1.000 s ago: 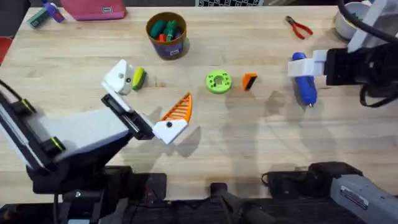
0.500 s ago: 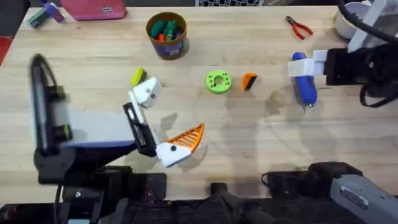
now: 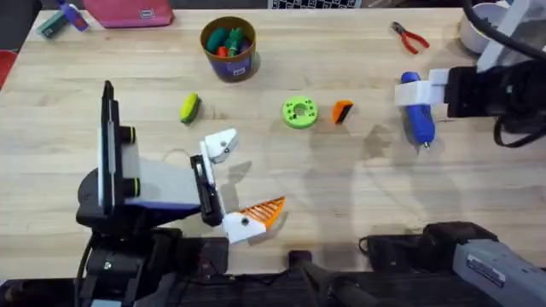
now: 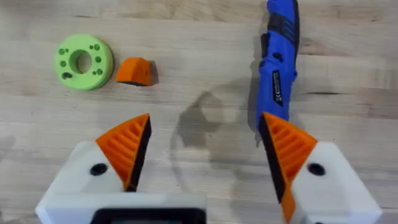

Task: Pick up the gripper from the table and insert it into the empty holder that is missing its gripper. Then pick up a screw, insert it into the mounting hole, and use the screwdriver to tighten it. Finally, clean up the table by picking up the vegetable and placing it into the bucket.

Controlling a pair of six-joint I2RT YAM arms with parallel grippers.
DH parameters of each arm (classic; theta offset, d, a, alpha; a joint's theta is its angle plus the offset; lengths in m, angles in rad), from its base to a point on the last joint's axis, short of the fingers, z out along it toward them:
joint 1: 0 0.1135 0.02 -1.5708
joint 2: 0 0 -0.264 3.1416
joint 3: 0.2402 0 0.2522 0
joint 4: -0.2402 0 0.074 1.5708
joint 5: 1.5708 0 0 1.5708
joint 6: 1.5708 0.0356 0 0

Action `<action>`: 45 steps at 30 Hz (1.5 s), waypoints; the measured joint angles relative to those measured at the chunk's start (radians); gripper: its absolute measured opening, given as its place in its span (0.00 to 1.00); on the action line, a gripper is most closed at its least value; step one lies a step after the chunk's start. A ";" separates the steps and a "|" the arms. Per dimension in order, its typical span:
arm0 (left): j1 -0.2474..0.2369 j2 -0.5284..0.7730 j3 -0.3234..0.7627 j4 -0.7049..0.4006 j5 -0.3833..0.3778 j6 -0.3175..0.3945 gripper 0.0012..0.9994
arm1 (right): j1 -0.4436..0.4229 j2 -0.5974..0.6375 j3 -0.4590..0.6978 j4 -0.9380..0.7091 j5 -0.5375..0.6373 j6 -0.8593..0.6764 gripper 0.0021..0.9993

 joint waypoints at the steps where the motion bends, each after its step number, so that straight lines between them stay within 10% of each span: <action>1: -0.001 0.000 0.000 -0.002 0.010 0.021 0.99 | 0.000 0.000 0.000 0.000 0.000 0.000 0.99; 45: 0.112 0.000 0.000 -0.023 0.119 0.106 0.99 | 0.000 0.000 0.000 -0.001 0.000 0.000 0.99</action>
